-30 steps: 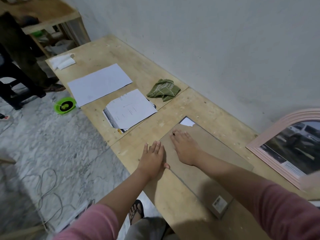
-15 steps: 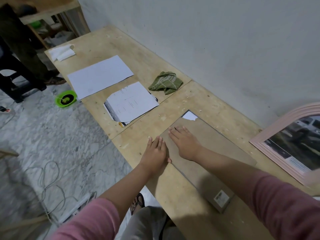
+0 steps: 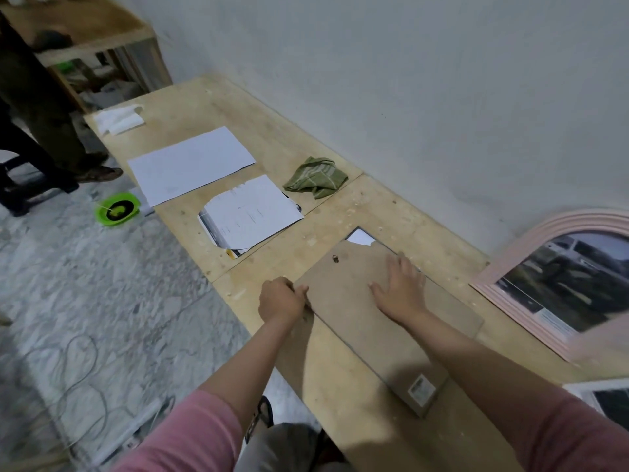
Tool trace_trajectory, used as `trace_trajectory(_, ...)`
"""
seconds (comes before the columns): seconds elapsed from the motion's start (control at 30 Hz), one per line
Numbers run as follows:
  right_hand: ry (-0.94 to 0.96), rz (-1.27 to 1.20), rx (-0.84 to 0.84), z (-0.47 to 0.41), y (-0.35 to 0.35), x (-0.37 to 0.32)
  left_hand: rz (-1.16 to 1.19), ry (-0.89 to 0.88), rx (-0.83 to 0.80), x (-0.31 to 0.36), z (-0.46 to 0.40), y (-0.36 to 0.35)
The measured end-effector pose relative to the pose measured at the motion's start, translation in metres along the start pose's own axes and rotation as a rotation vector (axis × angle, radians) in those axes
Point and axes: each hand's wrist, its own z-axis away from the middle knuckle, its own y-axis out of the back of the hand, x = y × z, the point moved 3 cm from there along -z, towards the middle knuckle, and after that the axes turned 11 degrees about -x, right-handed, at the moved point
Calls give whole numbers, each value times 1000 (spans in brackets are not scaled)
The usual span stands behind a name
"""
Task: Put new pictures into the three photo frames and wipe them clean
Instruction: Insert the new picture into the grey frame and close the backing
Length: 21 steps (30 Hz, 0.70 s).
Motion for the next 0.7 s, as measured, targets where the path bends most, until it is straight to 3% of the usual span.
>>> trace_trajectory(0.23,-165,-167,-79,-22,23,27,368,225,-71,10,-9,-7)
trace_trajectory(0.33,-180,-424,-186,-32,30,31,542,250,-92,13,-9,-6)
trace_trajectory(0.47,-149,-636,-212,-42,39,29,563,234,-92,20,-11,-2)
trace_trajectory(0.7,-119,-698,-255,-43,42,15,512,218,-94,15,-14,0)
